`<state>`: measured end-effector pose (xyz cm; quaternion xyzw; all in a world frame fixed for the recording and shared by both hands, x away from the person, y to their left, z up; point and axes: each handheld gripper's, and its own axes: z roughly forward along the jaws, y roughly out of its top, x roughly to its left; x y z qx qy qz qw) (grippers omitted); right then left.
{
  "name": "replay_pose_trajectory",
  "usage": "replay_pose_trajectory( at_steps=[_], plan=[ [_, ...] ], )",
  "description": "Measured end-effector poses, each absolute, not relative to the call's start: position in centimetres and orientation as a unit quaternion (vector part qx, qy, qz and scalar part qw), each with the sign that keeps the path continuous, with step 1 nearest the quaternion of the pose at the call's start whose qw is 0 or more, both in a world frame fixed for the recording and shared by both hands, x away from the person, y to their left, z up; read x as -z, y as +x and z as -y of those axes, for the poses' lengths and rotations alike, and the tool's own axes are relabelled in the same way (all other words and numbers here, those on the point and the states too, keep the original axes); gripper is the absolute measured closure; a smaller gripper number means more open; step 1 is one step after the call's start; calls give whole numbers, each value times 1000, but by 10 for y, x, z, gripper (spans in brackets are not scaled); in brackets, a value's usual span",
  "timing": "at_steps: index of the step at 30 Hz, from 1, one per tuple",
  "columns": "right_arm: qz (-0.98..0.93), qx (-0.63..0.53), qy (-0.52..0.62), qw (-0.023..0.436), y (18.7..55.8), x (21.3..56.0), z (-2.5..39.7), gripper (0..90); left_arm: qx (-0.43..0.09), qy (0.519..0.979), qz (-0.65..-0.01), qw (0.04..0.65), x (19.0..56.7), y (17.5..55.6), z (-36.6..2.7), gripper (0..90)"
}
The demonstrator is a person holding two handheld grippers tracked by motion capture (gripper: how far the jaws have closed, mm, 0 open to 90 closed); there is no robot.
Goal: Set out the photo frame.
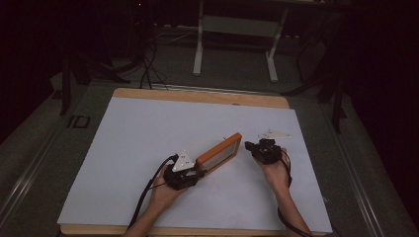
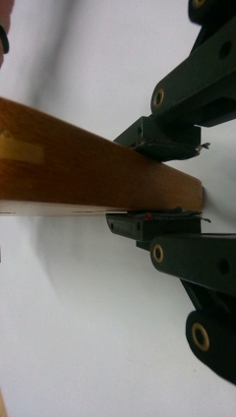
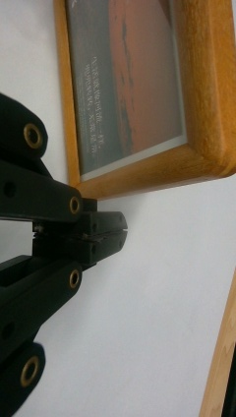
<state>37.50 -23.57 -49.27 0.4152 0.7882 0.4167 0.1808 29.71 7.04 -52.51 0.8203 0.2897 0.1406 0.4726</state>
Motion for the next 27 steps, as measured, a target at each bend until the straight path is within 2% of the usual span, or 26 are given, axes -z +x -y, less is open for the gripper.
replay_pose_trajectory(
  at_steps=[6,19,27],
  plan=[
    [-788,-420,413,178,374,493,239,900,-139,825,-280,471,518,301,-73,691],
    [-790,-430,400,178,371,488,240,887,-142,806,-261,512,468,317,-92,693],
    [-795,-441,376,181,368,481,234,856,-128,824,-248,494,450,327,-92,694]
  ],
)
